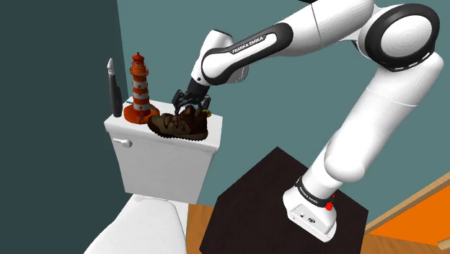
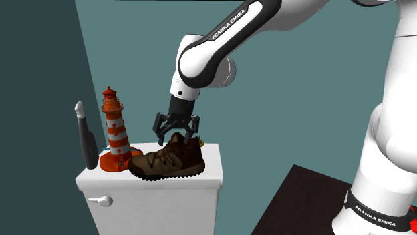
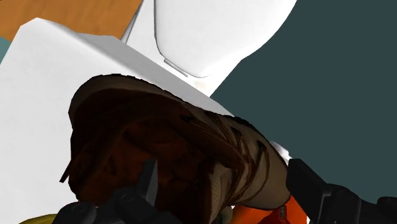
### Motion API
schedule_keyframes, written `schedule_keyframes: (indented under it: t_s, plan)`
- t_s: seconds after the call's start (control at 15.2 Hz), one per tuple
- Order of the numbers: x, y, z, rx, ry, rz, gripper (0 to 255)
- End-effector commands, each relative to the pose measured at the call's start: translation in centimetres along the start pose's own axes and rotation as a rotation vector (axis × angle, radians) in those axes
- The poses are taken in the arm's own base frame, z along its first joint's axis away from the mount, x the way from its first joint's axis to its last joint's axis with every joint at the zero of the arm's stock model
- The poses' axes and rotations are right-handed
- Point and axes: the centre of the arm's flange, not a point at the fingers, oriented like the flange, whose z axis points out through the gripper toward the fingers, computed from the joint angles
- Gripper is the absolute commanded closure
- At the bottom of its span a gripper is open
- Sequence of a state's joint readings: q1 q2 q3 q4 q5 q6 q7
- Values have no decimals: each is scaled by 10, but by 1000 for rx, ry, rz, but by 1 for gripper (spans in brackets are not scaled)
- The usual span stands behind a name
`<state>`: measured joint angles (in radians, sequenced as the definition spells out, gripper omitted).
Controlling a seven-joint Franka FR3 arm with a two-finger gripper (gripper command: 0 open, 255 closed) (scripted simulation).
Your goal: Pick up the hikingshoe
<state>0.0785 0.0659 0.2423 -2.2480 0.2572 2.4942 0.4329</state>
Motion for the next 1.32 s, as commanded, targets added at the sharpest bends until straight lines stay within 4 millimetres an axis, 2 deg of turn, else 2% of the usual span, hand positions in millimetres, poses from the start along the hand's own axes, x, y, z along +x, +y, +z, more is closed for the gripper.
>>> schedule_keyframes:
  t_s: [0.0, 0.07, 0.66, 1.25]
  plan:
    - [0, 1, 4, 0, 1, 0, 0]
    - [0, 0, 3, 0, 1, 0, 255]
    - [0, 1, 4, 0, 1, 0, 255]
    - [3, -11, -42, 0, 1, 0, 255]
